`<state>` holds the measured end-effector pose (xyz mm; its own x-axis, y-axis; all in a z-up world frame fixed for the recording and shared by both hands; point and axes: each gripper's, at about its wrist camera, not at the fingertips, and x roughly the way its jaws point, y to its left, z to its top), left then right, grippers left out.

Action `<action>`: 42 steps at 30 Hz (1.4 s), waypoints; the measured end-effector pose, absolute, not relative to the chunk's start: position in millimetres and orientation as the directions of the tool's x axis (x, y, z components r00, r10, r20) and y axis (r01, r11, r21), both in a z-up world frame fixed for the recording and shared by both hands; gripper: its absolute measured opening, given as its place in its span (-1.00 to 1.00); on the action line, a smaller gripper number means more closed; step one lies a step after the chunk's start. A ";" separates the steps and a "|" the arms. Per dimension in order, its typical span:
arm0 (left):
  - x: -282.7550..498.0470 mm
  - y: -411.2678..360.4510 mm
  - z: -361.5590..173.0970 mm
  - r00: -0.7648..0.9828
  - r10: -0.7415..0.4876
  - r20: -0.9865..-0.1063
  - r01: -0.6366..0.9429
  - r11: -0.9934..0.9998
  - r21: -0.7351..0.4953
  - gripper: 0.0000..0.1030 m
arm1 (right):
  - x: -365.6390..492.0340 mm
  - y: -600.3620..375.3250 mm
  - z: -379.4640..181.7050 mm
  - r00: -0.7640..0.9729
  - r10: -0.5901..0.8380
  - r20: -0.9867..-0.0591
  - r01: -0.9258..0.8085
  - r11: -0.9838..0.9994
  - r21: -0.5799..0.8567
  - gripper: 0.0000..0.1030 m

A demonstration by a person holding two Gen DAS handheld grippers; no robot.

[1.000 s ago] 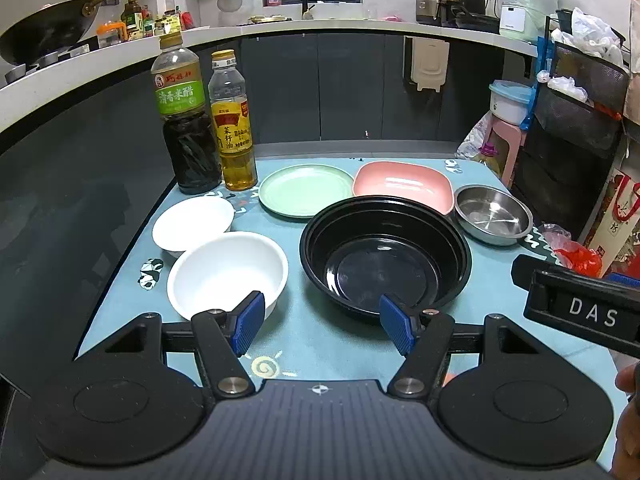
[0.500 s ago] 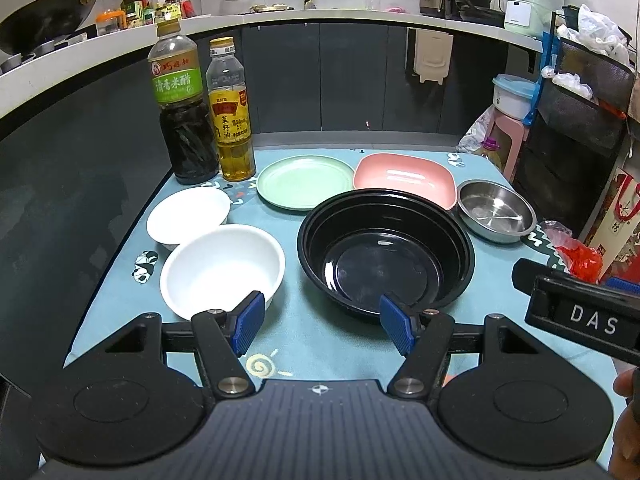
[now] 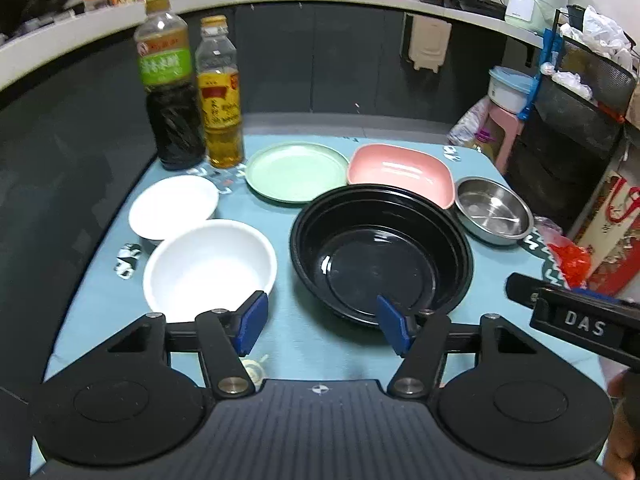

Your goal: Organize plates and bowls

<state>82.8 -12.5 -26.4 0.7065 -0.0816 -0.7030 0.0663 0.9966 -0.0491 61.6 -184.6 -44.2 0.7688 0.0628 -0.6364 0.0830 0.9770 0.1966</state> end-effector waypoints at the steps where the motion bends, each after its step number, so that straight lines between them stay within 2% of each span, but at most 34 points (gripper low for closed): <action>1: 87.1 -10.8 -25.6 0.693 -0.101 -0.714 0.073 0.995 -0.071 0.11 | 66.1 -187.2 -45.2 0.758 0.080 -0.647 0.081 0.973 0.215 0.05; 6: 114.8 0.3 -22.5 0.643 -0.191 -0.741 0.074 0.979 -0.189 0.01 | 87.8 -189.6 -49.5 0.722 0.124 -0.681 0.082 0.961 0.262 0.05; 15: 182.3 9.3 -34.9 0.610 -0.201 -0.766 0.061 0.976 -0.208 0.00 | 125.3 -187.3 -66.6 0.662 0.153 -0.734 0.085 0.958 0.275 0.04; 16: 190.2 9.3 -36.2 0.611 -0.207 -0.764 0.070 0.976 -0.208 0.00 | 127.9 -186.7 -69.6 0.653 0.159 -0.740 0.080 0.958 0.277 -0.04; 17: 199.3 9.3 -38.4 0.608 -0.213 -0.765 0.085 0.975 -0.204 0.00 | 130.4 -185.9 -72.5 0.645 0.167 -0.746 0.073 0.958 0.277 -0.21; 18: 208.6 8.6 -42.1 0.600 -0.208 -0.773 0.092 0.977 -0.191 0.00 | 132.8 -186.0 -75.7 0.634 0.189 -0.750 0.058 0.955 0.290 -0.65; 19: 214.9 7.6 -46.0 0.592 -0.197 -0.782 0.093 0.980 -0.177 0.00 | 134.6 -186.6 -78.3 0.624 0.204 -0.755 0.055 0.952 0.302 -0.83; 22: 229.0 6.9 -59.8 0.561 -0.174 -0.809 0.087 0.985 -0.152 -0.01 | 136.2 -188.2 -78.9 0.631 0.188 -0.753 0.052 0.958 0.282 -0.84; 24: 232.2 6.6 -65.4 0.542 -0.195 -0.817 0.097 0.981 -0.169 -0.15 | 137.3 -189.3 -77.8 0.633 0.178 -0.753 0.052 0.961 0.271 -0.85; 26: 231.0 3.4 -67.9 0.530 -0.221 -0.819 0.124 0.975 -0.183 -0.56 | 137.3 -191.1 -77.8 0.634 0.169 -0.755 0.054 0.964 0.261 -0.85; 27: 229.9 1.0 -68.7 0.523 -0.223 -0.823 0.136 0.975 -0.177 -0.58 | 139.2 -191.4 -78.7 0.633 0.166 -0.756 0.055 0.964 0.258 -0.85; 28: 227.4 -1.5 -68.5 0.530 -0.205 -0.823 0.138 0.978 -0.154 -0.69 | 140.4 -191.3 -78.9 0.634 0.156 -0.757 0.063 0.966 0.251 -0.85; 36: 203.7 -5.1 -55.7 0.557 -0.213 -0.803 0.170 0.975 -0.140 -0.76 | 131.4 -199.7 -74.2 0.650 0.147 -0.746 0.081 0.962 0.260 -0.85; 42: 148.2 0.9 -35.3 0.597 -0.225 -0.770 0.205 0.971 -0.125 -0.77 | 91.8 -198.9 -55.1 0.675 0.168 -0.718 0.021 0.969 0.246 -0.85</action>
